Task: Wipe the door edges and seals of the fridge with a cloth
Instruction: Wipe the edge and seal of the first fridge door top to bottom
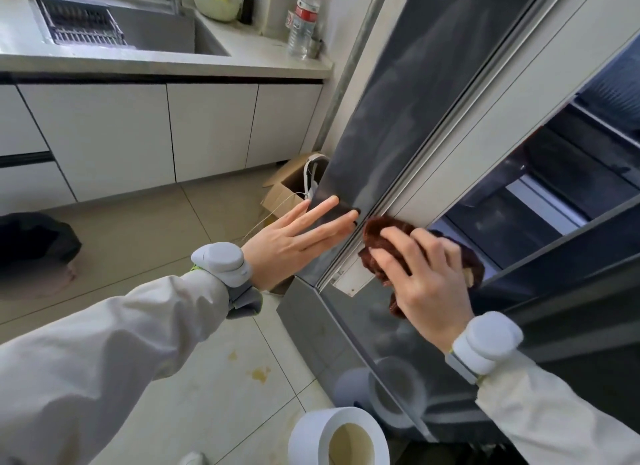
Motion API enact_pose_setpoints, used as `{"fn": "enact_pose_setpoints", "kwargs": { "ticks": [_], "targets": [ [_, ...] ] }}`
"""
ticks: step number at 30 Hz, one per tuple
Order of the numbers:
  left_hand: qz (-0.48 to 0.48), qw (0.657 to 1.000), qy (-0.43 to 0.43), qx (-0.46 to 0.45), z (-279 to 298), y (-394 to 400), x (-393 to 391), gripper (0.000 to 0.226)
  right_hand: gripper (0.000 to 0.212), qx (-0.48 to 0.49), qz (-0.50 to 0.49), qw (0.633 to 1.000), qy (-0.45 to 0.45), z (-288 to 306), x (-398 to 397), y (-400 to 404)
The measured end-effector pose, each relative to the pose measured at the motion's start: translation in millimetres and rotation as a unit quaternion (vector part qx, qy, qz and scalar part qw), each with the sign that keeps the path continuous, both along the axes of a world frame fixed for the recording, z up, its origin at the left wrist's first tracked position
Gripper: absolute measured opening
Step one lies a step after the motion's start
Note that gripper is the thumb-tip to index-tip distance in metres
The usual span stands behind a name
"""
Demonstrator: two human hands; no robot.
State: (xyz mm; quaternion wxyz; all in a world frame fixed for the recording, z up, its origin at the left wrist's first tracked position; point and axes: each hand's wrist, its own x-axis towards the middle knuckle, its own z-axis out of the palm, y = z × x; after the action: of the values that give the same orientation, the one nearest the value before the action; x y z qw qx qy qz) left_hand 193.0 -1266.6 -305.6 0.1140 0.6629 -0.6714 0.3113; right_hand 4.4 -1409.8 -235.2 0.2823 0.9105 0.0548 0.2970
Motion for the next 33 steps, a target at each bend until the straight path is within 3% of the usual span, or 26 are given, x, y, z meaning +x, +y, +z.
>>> {"fn": "enact_pose_setpoints", "kwargs": {
  "ticks": [8,14,20,30,33],
  "targets": [
    [-0.008,1.000,0.019,0.005,7,3,-4,0.055,0.050,-0.019,0.024,0.996,0.087,-85,3,-2],
    [-0.006,0.999,0.028,-0.019,6,1,-6,0.053,0.031,0.048,-0.007,0.995,0.085,-56,-7,7],
    [-0.018,0.999,0.041,-0.024,11,1,-11,0.059,0.031,0.046,-0.037,0.997,0.044,-21,-15,2],
    [0.003,0.999,0.032,-0.005,5,2,-10,0.055,0.022,-0.019,0.011,0.995,0.096,-128,10,1],
    [0.011,1.000,0.028,-0.001,4,0,-12,0.056,0.034,-0.030,0.003,0.993,0.113,-146,12,2]
  ]
}}
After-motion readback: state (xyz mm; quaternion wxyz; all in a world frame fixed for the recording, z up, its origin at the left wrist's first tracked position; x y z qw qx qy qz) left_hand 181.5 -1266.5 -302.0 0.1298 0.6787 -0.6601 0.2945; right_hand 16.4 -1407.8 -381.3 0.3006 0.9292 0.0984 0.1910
